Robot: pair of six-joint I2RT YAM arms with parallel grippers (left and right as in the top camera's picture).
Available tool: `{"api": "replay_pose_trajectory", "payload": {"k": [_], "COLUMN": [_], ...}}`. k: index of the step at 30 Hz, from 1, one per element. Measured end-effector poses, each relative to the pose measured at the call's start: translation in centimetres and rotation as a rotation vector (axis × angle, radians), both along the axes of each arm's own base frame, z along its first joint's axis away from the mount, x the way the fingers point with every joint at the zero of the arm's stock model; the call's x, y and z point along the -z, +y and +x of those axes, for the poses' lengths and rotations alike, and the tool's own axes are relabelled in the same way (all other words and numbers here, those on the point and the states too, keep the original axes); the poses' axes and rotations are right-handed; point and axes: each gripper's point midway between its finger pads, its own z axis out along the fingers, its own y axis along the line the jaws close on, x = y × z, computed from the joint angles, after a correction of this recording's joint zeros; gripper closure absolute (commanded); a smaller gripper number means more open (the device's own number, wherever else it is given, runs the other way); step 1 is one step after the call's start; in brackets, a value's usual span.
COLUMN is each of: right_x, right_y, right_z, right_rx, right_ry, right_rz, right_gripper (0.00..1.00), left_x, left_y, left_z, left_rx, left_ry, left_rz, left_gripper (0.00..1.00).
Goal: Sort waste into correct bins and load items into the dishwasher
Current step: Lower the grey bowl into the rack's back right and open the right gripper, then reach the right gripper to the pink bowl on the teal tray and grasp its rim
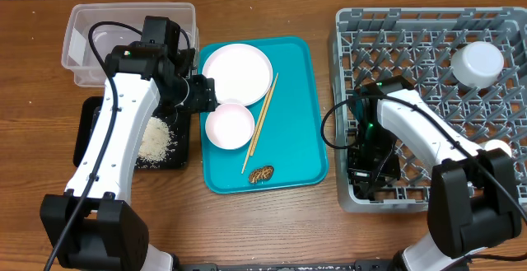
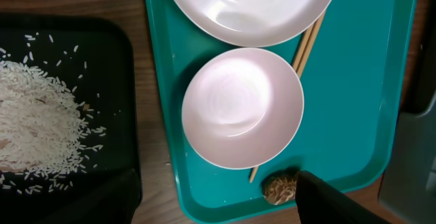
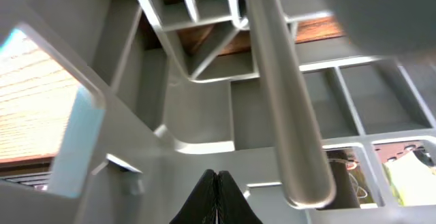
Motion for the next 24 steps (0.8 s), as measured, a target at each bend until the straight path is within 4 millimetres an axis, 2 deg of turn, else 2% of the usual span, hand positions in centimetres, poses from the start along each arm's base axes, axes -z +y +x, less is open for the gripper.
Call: {"api": "replay_pose_trajectory", "payload": {"k": [9,13,17,19,20,22,23,24], "right_x": [0.3,-0.5,-3.1,-5.5,-6.8,-9.2,-10.4,-11.6], "right_y": [0.1,0.0,-0.4,-0.6,-0.6,-0.1,0.6,1.6], "right_z": [0.4,1.4,5.0,8.2,9.6,12.3,13.6,15.1], "right_rx": [0.008,0.006,0.021,0.034,0.040,0.029,0.015,0.009], "right_ry": [-0.023,-0.066,-0.201,-0.335,-0.397,-0.530,-0.598,-0.675], "right_rz": [0.001,-0.004,-0.003,0.002,0.007,0.038,0.068,0.110], "right_gripper": [0.92,0.90,0.90,0.87,0.83,0.63,0.49,0.43], "left_x": [0.0,0.0,0.0,0.0,0.0,0.0,0.0,0.0], "left_y": [0.0,0.0,0.0,0.0,0.0,0.0,0.0,0.0], "left_z": [0.0,0.0,0.0,0.0,0.0,0.0,0.0,0.0], "left_rx": [0.000,0.000,0.000,0.000,0.000,0.000,0.000,0.000], "left_ry": [0.000,0.000,0.000,0.000,0.000,0.000,0.000,0.001], "left_rz": [0.000,0.000,0.000,0.000,0.000,0.000,0.000,0.001], "left_gripper": [0.24,0.24,0.24,0.24,0.24,0.24,0.26,0.27]}}
